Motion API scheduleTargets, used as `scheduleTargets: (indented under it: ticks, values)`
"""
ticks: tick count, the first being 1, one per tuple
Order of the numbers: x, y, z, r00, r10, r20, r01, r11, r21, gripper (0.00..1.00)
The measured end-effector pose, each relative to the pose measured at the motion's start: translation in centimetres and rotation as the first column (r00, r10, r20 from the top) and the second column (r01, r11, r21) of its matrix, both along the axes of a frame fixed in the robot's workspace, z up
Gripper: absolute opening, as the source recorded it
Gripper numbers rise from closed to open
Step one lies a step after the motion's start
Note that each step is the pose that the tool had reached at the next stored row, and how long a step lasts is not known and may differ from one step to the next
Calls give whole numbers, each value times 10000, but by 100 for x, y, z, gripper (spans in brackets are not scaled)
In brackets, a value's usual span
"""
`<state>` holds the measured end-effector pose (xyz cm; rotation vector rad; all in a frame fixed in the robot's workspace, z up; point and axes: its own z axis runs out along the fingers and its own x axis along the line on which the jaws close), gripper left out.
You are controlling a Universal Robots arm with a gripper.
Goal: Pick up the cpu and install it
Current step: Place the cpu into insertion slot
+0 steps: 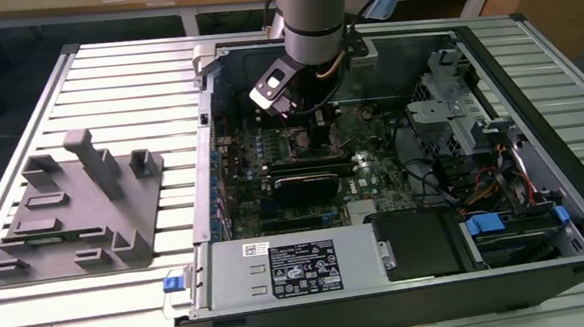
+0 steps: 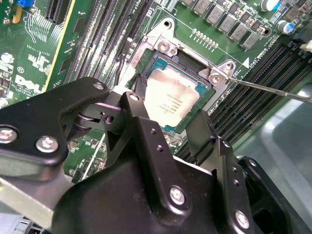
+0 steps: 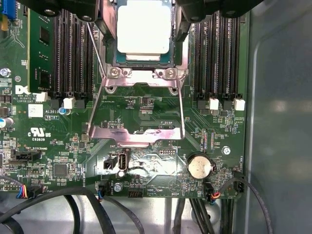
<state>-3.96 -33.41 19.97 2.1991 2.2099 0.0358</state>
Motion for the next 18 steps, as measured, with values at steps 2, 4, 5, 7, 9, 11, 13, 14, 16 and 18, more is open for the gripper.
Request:
scheduleTargets:
  ticks: [2,4,5,7,9,11,13,14,16,18]
  values:
    - [0,0,1,10000,0,0,0,10000,0,58]
    - [0,0,2,10000,0,0,0,10000,0,52]
    - [0,0,2,10000,0,0,0,10000,0,45]
    - [0,0,4,10000,0,0,0,10000,-1,34]
    - [0,0,5,10000,0,0,0,10000,-1,34]
    - [0,0,6,10000,0,0,0,10000,-1,22]
    - [0,0,6,10000,0,0,0,10000,1,16]
    - [0,0,7,10000,0,0,0,10000,0,11]
    - [0,0,9,10000,0,0,0,10000,0,11]
    - [0,0,10,10000,0,0,0,10000,0,11]
